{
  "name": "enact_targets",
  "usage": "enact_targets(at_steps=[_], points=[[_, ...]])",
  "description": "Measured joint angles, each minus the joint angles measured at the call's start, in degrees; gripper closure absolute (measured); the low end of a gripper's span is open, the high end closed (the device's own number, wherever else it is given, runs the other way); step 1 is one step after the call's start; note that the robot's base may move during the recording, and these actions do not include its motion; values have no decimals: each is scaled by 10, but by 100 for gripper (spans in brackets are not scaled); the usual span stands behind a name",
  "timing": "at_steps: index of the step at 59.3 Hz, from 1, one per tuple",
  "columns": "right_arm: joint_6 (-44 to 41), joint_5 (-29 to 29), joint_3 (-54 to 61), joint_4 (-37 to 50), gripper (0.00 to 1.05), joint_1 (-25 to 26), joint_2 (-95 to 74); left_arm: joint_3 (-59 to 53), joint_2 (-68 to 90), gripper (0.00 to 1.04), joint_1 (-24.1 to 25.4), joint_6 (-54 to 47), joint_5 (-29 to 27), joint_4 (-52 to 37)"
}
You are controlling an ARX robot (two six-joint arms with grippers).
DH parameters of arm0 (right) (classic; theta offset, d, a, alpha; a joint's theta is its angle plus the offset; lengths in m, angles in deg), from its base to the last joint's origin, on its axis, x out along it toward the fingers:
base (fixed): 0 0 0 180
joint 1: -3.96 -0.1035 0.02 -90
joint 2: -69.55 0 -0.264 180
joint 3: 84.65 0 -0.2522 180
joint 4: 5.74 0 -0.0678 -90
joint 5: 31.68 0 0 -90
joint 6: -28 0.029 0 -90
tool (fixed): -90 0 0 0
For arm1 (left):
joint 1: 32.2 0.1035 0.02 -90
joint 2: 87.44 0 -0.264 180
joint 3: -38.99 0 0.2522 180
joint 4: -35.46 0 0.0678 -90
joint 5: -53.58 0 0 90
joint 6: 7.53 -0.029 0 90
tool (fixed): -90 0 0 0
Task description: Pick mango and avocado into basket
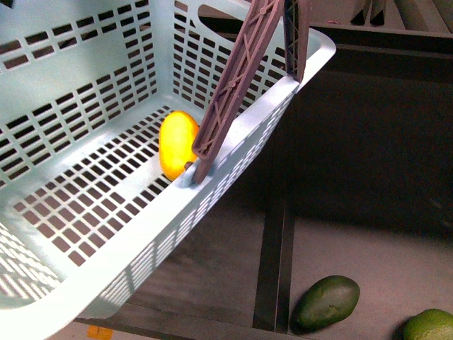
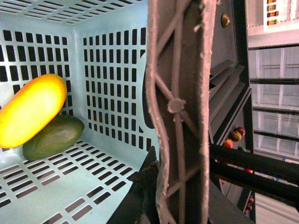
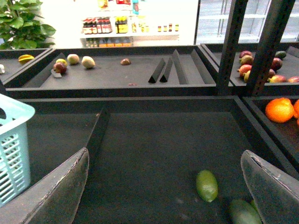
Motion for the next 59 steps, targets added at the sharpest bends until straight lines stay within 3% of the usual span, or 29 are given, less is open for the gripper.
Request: enact_targets(at_steps=[9,19,32,51,59], points=[[0,0,0,0,9,0,0,36,79,98,33,24,23,-41],[0,0,0,0,9,0,0,90,175,98,64,57,7,-95],[0,0,0,0,9,0,0,136,266,98,63,80,-4,-111],[0,0,0,0,9,0,0,106,284,98,50,105,-14,-140],[0,0,0,0,9,0,0,70,266,75,50,135,-20,-157]])
